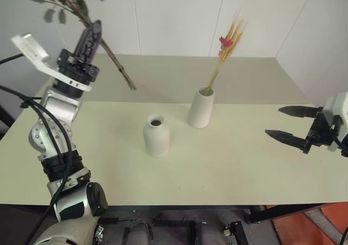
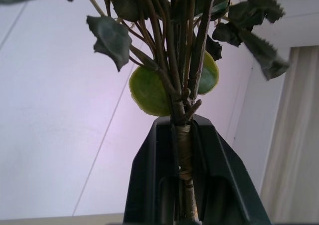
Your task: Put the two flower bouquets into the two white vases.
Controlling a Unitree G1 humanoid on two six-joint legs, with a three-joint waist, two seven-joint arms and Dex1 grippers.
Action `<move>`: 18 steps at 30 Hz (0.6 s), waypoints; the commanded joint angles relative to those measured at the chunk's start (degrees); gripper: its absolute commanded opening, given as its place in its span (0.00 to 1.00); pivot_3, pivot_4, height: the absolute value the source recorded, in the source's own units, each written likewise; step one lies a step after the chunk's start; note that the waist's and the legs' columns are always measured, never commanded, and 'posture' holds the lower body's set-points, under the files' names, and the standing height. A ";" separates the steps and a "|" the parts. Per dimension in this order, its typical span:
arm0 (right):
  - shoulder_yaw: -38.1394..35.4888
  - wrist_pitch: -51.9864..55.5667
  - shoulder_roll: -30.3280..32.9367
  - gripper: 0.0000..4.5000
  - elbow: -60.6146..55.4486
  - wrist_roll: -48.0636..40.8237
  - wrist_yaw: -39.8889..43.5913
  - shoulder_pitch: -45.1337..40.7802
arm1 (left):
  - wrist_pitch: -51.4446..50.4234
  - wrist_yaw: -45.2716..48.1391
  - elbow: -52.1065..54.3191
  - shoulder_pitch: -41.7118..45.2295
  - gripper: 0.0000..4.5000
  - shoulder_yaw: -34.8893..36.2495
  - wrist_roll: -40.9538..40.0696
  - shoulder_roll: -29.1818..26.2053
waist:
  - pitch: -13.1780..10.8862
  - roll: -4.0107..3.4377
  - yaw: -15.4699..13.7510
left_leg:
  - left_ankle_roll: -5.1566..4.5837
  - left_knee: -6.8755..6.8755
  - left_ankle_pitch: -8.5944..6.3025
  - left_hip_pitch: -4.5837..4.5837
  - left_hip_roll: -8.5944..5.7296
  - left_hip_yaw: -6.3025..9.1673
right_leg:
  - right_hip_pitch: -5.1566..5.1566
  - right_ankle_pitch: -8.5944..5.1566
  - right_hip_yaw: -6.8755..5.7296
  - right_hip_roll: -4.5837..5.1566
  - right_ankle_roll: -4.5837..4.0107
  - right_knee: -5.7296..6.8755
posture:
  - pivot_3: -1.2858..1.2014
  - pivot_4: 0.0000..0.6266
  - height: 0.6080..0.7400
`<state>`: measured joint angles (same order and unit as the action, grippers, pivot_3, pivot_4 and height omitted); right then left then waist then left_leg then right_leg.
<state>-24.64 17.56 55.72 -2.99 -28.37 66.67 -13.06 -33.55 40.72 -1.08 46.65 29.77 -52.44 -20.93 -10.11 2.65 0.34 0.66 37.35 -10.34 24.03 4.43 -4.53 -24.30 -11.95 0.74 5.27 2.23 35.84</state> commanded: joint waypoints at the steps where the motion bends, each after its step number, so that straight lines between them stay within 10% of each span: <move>1: -3.98 -0.45 1.18 1.00 -1.82 -1.03 -1.12 0.66 | -1.34 4.00 0.29 -0.32 0.02 -3.52 -1.19 -1.96 | 0.00 0.00 0.04 | 0.00 0.00 0.00 0.00 -0.01 -0.01 | -0.01 0.00 0.01 0.01 0.00 0.00 | 0.52 0.24 1.00; 18: -3.21 -1.39 1.15 1.00 -3.05 1.01 -4.26 3.50 | 2.27 9.62 -3.43 -2.45 0.02 -11.00 2.90 -1.90 | 0.00 -0.01 0.38 | -0.01 0.00 -0.01 -0.06 -0.01 0.02 | 0.03 -0.03 0.01 0.00 0.04 0.00 | 0.52 0.24 1.00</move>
<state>-26.32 17.54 55.79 -4.65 -27.56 63.02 -9.41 -32.62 49.61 -4.80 43.10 19.00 -49.58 -22.90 -10.11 2.64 0.72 0.64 37.34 -10.35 23.97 4.42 -4.50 -24.27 -11.98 0.76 5.28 2.27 35.85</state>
